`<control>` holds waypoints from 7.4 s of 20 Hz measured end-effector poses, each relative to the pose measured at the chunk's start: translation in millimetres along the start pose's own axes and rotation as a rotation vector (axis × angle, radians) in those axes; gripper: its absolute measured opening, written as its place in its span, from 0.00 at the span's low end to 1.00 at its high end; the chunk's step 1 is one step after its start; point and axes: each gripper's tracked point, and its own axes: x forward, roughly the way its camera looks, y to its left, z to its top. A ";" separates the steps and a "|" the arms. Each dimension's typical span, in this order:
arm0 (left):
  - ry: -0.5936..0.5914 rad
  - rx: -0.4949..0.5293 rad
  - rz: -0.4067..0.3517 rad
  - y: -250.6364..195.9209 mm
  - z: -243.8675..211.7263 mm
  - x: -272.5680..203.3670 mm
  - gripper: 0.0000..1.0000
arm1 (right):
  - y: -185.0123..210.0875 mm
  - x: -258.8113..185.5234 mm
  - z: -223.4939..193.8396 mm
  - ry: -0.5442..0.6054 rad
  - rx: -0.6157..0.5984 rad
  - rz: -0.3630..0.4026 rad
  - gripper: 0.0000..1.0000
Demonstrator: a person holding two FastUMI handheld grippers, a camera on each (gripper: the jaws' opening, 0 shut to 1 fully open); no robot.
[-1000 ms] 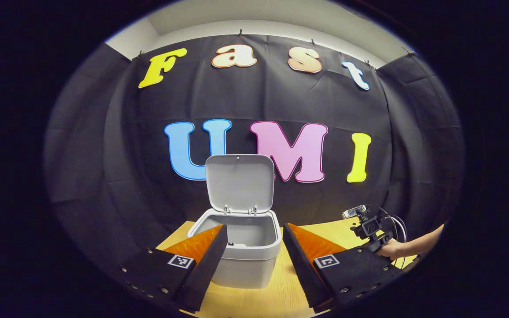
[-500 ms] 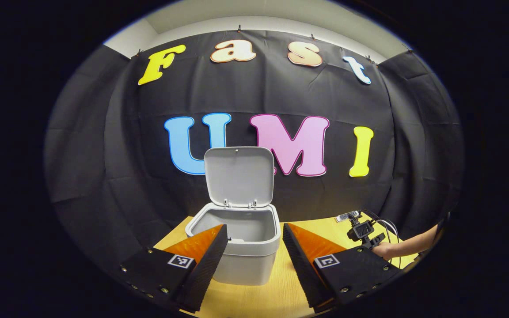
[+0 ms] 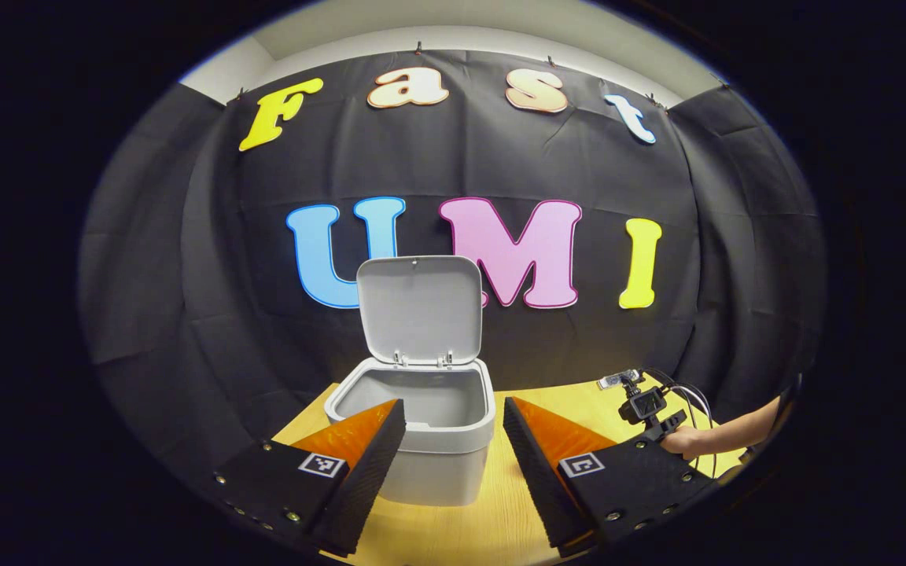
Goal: Press the lid of the desktop garbage bin to open it, pick up the crumpled paper on the desktop and throw it into the bin, then pick up the pop can on the desktop and drop it into the bin, and finally close the garbage bin lid.
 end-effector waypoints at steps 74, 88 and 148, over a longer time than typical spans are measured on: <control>0.130 0.004 -0.311 -152.9 -225.6 129.7 0.98 | 3.2 -256.8 56.2 -0.825 -0.068 -0.158 0.99; 0.187 0.017 -0.317 -181.6 -278.8 195.5 0.98 | -35.3 -217.1 18.5 -0.773 0.022 -0.184 0.99; 0.045 -0.063 -0.010 68.5 -19.7 172.0 0.86 | 73.9 -346.8 36.3 -0.830 0.000 -0.108 0.99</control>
